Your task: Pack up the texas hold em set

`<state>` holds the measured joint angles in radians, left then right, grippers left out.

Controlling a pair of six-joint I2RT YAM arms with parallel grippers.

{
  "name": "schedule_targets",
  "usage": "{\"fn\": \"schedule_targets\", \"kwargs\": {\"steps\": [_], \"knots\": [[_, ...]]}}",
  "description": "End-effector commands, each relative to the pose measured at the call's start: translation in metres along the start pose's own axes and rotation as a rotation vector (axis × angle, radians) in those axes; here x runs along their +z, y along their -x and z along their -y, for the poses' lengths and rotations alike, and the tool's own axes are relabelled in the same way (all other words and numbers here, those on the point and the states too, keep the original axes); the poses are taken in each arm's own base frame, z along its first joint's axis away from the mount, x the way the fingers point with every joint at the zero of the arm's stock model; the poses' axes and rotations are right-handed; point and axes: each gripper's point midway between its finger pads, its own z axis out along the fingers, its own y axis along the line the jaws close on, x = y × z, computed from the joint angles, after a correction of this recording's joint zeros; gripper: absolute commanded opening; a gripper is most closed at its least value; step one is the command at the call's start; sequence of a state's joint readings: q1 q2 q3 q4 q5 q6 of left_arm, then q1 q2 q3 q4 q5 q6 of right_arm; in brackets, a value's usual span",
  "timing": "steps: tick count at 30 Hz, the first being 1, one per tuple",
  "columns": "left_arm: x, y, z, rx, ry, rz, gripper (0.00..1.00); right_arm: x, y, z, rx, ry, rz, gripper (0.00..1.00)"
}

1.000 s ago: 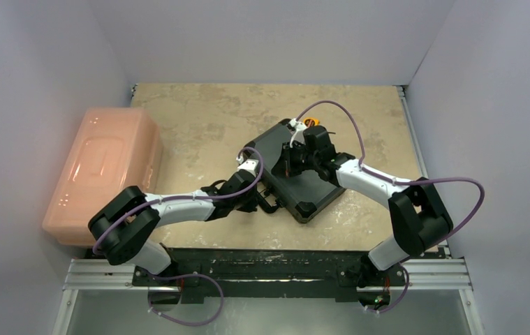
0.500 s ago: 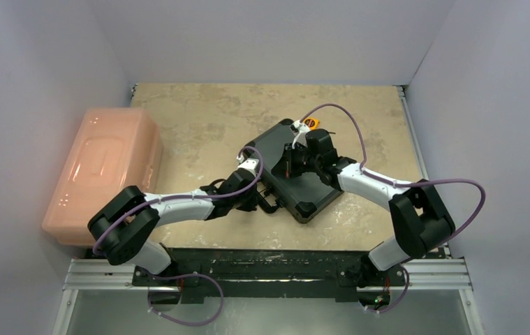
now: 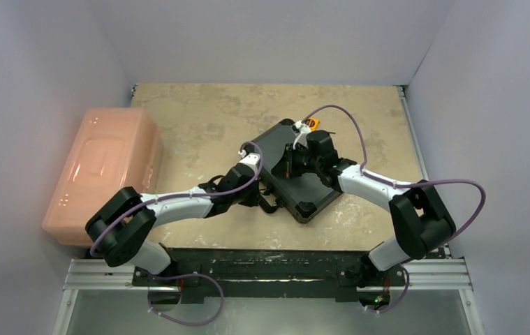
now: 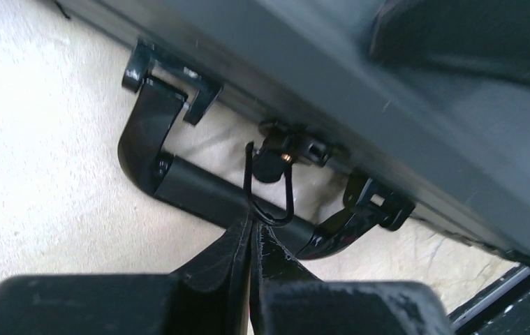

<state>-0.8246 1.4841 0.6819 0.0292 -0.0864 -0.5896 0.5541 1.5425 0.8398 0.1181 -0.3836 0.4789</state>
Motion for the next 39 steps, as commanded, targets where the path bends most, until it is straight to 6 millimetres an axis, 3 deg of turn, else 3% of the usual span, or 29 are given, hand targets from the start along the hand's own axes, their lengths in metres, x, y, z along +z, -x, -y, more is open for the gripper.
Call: {"fn": "schedule_targets", "kwargs": {"steps": [1,39], "knots": [[-0.007,0.056,0.025,0.0,-0.084,0.167,0.0,-0.021,-0.13,0.068,0.118,-0.271,-0.409,0.0],[0.0,0.077,0.037,0.002,-0.126,0.185,0.0,-0.014,-0.131,0.066,0.119,-0.258,-0.423,0.0]]}}
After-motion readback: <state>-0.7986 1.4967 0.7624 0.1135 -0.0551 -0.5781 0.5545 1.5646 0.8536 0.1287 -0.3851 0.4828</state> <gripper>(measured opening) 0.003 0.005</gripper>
